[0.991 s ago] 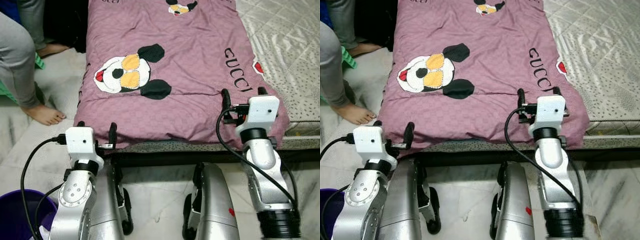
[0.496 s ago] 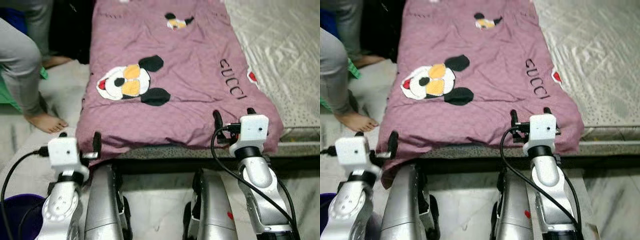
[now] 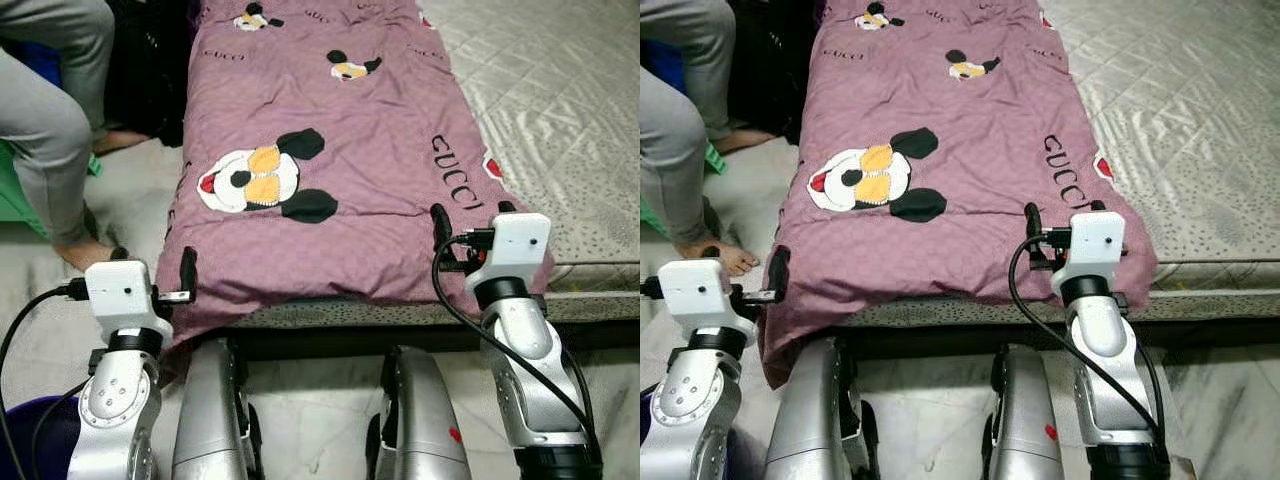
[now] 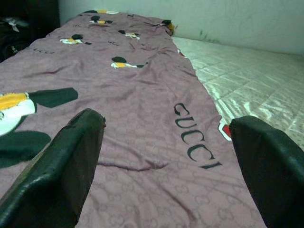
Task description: Clean up the room
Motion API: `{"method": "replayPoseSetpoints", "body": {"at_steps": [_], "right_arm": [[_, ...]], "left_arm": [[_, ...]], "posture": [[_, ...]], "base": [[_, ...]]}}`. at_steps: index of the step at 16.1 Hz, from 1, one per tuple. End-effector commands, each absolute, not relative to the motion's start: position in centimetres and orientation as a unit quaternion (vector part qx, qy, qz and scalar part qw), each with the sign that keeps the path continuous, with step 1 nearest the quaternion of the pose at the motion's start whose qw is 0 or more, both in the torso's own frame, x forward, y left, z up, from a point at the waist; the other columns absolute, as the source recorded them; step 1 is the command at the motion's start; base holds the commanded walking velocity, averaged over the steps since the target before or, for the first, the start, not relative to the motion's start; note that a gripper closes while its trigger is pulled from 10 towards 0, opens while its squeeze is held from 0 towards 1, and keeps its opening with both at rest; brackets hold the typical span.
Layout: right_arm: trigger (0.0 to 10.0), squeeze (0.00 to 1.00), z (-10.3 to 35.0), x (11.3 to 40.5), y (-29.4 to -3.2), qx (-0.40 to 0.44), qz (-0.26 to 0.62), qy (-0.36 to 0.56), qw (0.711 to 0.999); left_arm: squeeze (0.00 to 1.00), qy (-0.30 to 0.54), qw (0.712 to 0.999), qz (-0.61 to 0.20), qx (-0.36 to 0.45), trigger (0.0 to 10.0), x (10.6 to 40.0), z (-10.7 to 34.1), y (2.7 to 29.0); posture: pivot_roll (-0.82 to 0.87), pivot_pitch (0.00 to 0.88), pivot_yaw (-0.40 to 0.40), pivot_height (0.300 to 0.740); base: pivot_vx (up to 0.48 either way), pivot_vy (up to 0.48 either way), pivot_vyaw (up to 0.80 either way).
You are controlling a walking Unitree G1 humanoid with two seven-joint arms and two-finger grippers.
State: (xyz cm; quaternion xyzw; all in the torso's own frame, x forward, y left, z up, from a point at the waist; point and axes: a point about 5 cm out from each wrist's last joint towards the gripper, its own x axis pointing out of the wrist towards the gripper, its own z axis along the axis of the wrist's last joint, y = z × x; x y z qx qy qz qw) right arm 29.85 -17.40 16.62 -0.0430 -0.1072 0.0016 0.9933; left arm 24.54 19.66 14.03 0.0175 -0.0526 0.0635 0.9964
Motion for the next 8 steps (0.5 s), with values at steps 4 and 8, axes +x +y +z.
{"method": "replayPoseSetpoints", "body": {"at_steps": [4, 8], "right_arm": [[10.0, 0.00, 16.34, 30.08, -17.34, -0.036, -0.001, -0.102, 0.994], [10.0, 0.00, 16.52, 30.25, -17.25, -0.036, -0.002, -0.105, 0.994]], "left_arm": [[0.00, -0.054, 0.997, 0.057, 0.014, 10.0, 24.88, 14.08, 19.33], [0.00, -0.053, 0.997, 0.057, 0.018, 10.0, 24.95, 14.09, 19.61]], "posture": [[0.02, 0.157, -0.012, 0.644], [0.02, 0.158, -0.007, 0.678]], "base": [[0.000, 0.000, 0.00], [0.000, 0.000, 0.00]]}}
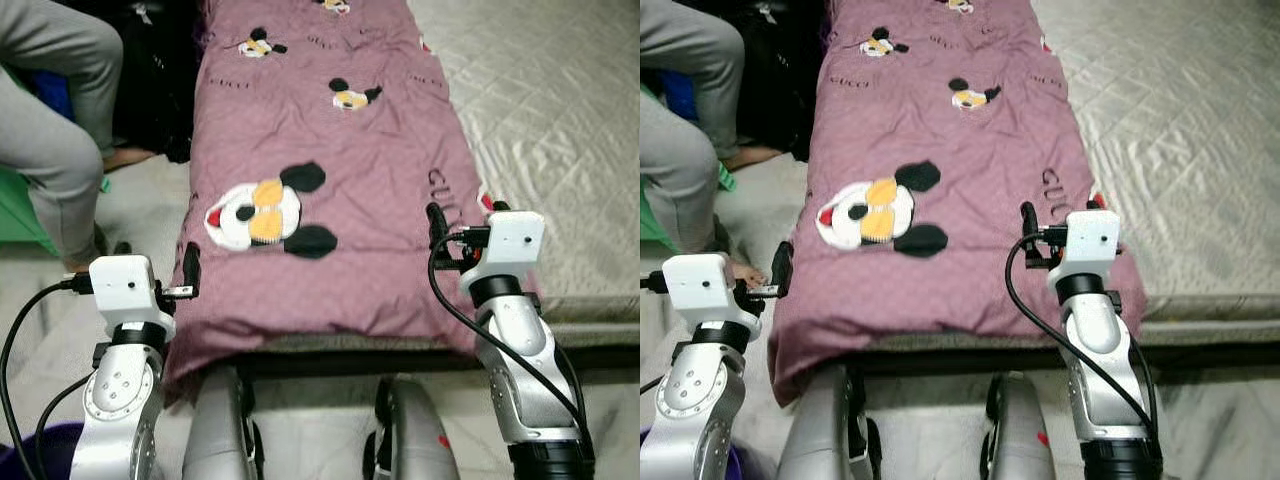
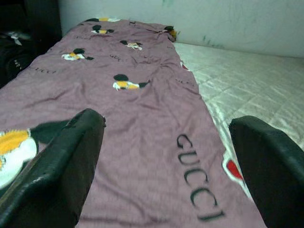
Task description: Clean up the room
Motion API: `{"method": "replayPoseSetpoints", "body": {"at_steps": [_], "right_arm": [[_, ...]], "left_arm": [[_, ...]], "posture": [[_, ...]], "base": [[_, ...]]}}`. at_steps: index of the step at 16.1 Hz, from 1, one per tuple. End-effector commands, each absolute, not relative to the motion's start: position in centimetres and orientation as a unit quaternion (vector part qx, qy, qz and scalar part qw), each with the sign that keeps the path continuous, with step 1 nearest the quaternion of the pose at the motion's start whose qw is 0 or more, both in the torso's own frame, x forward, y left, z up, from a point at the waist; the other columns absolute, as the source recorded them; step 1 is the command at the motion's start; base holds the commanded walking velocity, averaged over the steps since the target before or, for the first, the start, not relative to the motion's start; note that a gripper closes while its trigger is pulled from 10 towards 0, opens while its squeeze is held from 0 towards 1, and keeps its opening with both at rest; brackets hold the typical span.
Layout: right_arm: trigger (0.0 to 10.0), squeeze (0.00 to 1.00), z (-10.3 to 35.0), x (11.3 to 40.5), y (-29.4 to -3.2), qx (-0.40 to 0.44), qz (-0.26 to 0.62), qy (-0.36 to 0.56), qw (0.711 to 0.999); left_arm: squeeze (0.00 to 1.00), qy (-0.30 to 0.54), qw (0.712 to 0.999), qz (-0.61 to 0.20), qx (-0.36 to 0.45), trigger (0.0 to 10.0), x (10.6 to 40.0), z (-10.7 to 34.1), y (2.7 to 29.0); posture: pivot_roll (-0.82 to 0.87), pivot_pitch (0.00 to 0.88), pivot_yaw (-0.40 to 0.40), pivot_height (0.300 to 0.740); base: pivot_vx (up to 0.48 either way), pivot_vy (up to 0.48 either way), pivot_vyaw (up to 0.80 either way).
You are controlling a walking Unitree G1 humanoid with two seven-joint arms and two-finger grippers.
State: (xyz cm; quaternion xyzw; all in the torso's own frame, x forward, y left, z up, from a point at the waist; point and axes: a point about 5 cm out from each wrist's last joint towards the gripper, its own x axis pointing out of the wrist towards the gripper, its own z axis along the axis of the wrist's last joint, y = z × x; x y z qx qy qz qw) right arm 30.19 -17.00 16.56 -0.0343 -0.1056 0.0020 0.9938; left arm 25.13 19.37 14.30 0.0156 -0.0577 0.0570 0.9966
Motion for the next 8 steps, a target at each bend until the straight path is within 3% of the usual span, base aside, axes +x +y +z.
{"method": "replayPoseSetpoints", "body": {"at_steps": [1, 8], "right_arm": [[10.0, 0.00, 16.57, 30.30, -17.09, -0.035, -0.001, -0.107, 0.994], [10.0, 0.00, 16.55, 30.42, -17.02, -0.036, -0.003, -0.106, 0.994]], "left_arm": [[0.00, -0.053, 0.997, 0.053, 0.020, 10.0, 25.08, 14.12, 19.57], [0.00, -0.054, 0.998, 0.027, 0.025, 10.0, 25.73, 14.05, 18.80]], "posture": [[0.01, 0.157, -0.004, 0.688], [0.01, 0.159, -0.008, 0.740]], "base": [[0.000, 0.000, 0.00], [0.000, 0.000, 0.00]]}}
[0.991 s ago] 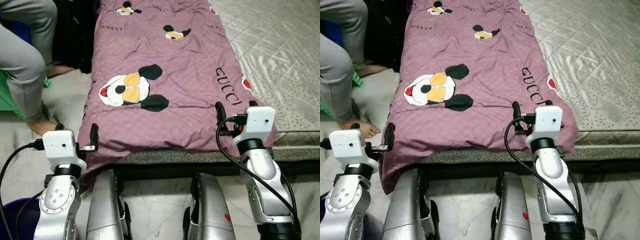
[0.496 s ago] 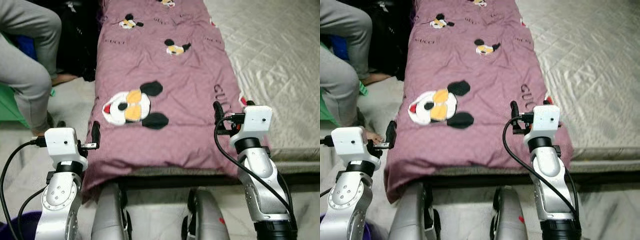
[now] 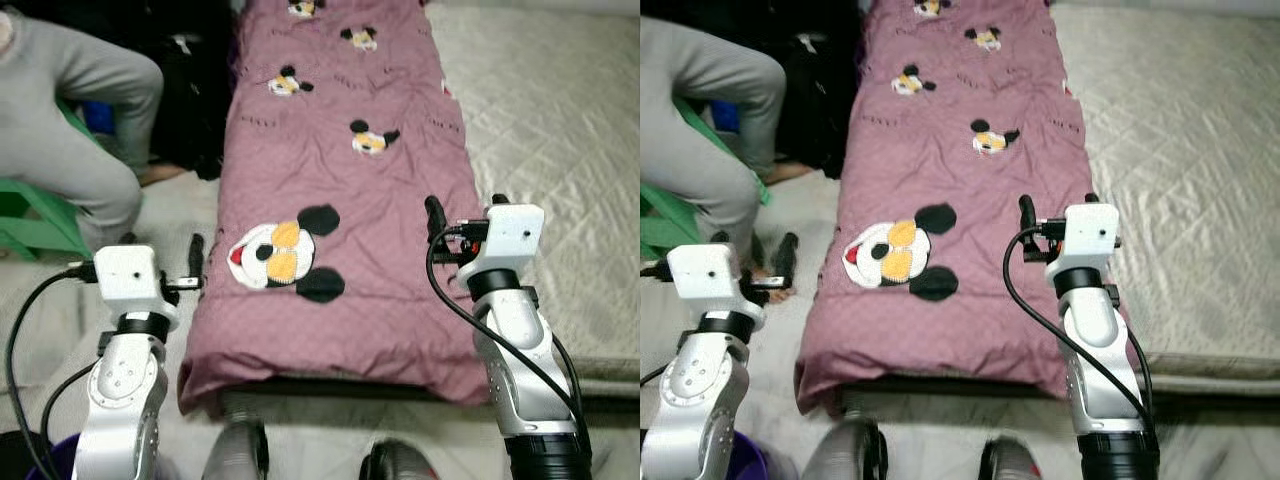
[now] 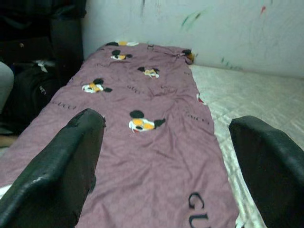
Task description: Clean up the room
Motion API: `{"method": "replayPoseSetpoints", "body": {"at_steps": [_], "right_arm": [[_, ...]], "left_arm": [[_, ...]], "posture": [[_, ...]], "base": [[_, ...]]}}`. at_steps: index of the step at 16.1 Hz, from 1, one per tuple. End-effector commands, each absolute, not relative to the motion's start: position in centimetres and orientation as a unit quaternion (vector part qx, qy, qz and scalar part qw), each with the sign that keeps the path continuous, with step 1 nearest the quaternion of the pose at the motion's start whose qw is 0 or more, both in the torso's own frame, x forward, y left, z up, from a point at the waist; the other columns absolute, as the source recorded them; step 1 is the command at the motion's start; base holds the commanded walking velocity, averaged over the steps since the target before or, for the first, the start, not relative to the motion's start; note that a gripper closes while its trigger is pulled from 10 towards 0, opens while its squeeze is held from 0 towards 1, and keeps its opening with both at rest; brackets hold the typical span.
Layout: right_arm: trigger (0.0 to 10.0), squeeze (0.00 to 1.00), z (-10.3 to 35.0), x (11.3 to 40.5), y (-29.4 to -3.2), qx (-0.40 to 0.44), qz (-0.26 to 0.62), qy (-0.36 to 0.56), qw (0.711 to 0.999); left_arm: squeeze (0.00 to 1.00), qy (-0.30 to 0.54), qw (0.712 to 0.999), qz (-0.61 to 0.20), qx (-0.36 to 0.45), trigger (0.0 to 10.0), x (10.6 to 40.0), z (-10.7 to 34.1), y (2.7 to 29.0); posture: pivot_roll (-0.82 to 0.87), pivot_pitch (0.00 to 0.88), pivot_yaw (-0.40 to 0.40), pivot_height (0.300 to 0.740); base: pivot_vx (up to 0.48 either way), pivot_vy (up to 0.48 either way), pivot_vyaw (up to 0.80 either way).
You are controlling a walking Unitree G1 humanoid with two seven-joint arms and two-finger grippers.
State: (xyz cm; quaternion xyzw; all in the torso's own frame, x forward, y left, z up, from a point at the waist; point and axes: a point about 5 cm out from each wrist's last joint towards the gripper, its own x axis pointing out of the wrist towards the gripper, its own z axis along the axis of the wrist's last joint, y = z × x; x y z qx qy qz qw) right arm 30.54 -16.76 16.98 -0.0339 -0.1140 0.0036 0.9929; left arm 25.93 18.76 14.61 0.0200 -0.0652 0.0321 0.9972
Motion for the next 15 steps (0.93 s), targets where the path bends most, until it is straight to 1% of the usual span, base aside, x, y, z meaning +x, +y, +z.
{"method": "replayPoseSetpoints", "body": {"at_steps": [1, 6, 8, 9, 10, 15], "right_arm": [[10.0, 0.00, 16.5, 30.5, -16.9, -0.035, -0.002, -0.105, 0.994], [10.0, 0.00, 16.1, 30.5, -17.0, -0.035, -0.007, -0.099, 0.994], [10.0, 0.00, 15.2, 30.4, -17.4, -0.013, -0.022, -0.076, 0.997], [10.0, 0.00, 14.5, 30.5, -17.9, 0.006, -0.046, -0.055, 0.997], [10.0, 0.00, 13.7, 30.6, -18.2, 0.033, -0.063, -0.033, 0.997], [10.0, 0.00, 13.6, 31.1, -17.9, 0.025, -0.052, -0.034, 0.998]], "left_arm": [[0.00, -0.053, 0.998, 0.017, 0.028, 10.0, 25.7, 13.9, 18.6], [0.00, -0.046, 0.998, 0.028, 0.024, 10.0, 25.7, 13.4, 18.9], [0.00, -0.029, 0.999, 0.036, 0.018, 10.0, 25.5, 12.5, 18.7], [0.00, -0.016, 0.999, 0.041, -0.004, 10.0, 25.5, 12.2, 18.6], [0.00, -0.017, 0.999, 0.035, -0.005, 10.0, 25.5, 12.1, 18.5], [0.00, -0.024, 0.999, 0.028, 0.003, 10.0, 26.0, 12.2, 18.3]], "posture": [[0.01, 0.160, -0.007, 0.740], [0.01, 0.147, -0.011, 0.740], [0.01, 0.141, -0.014, 0.740], [0.01, 0.141, -0.018, 0.740], [0.01, 0.140, -0.020, 0.740], [0.01, 0.135, -0.027, 0.740]], "base": [[0.000, 0.000, 0.00], [0.000, 0.000, 0.00], [0.000, 0.000, 0.00], [0.000, 0.000, 0.00], [0.000, 0.000, 0.00], [0.000, 0.000, 0.00]]}}
